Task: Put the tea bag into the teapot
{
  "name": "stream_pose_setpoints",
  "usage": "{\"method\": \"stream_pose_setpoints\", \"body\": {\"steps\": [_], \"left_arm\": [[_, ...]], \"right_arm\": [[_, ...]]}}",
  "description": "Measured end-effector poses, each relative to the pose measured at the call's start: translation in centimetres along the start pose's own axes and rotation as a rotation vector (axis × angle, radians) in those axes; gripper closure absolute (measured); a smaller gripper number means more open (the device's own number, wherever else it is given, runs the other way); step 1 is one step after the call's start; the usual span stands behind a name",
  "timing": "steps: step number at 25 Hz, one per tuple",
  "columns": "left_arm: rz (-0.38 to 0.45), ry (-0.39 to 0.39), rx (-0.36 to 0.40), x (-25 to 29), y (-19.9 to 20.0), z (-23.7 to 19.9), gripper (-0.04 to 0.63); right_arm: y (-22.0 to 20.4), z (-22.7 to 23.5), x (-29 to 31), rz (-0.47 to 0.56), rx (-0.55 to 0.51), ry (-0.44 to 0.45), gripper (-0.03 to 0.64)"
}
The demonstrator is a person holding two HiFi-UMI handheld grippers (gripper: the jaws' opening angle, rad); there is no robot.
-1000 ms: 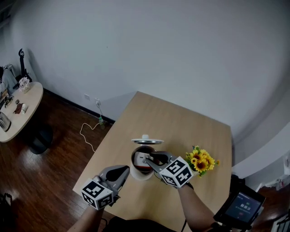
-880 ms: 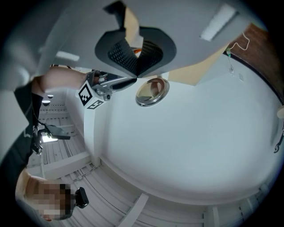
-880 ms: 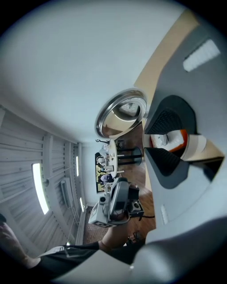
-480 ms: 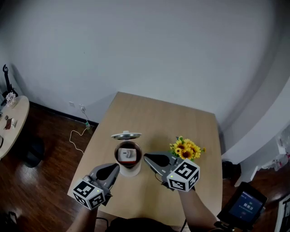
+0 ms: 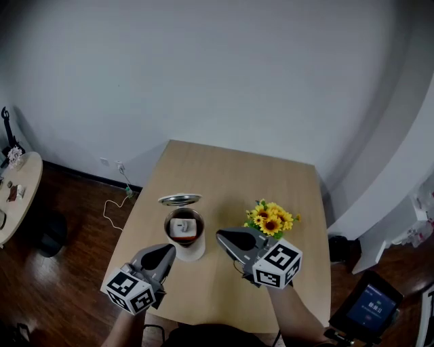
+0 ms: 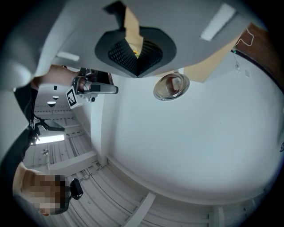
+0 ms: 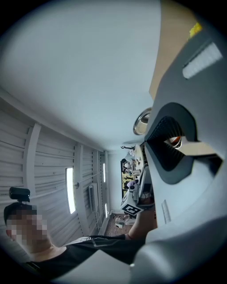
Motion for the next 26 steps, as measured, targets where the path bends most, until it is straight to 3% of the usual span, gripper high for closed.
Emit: {"method": "stream_pose_setpoints", "body": {"steps": [18, 26], "left_arm": [[0.031, -0.010, 0.047, -0.3, 0.7, 0.7, 0.591], [0.044, 0.022, 0.038, -0.4, 1.2, 0.5, 0.592]], "right_arm": [[0.9, 0.4, 0.3, 0.033, -0.022, 0.005, 0.615], [0.7, 0.5, 0.2, 0.020, -0.016, -0.009, 0.615]]}}
Point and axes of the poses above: the fingertips, and each gripper's own axes: x forward along the fingers, z to its right, y out of its top, the point moved 2 cm from there along -x, backward along the fingers, and after that the axes turned 13 degrees about z, right-handed, at the moved point
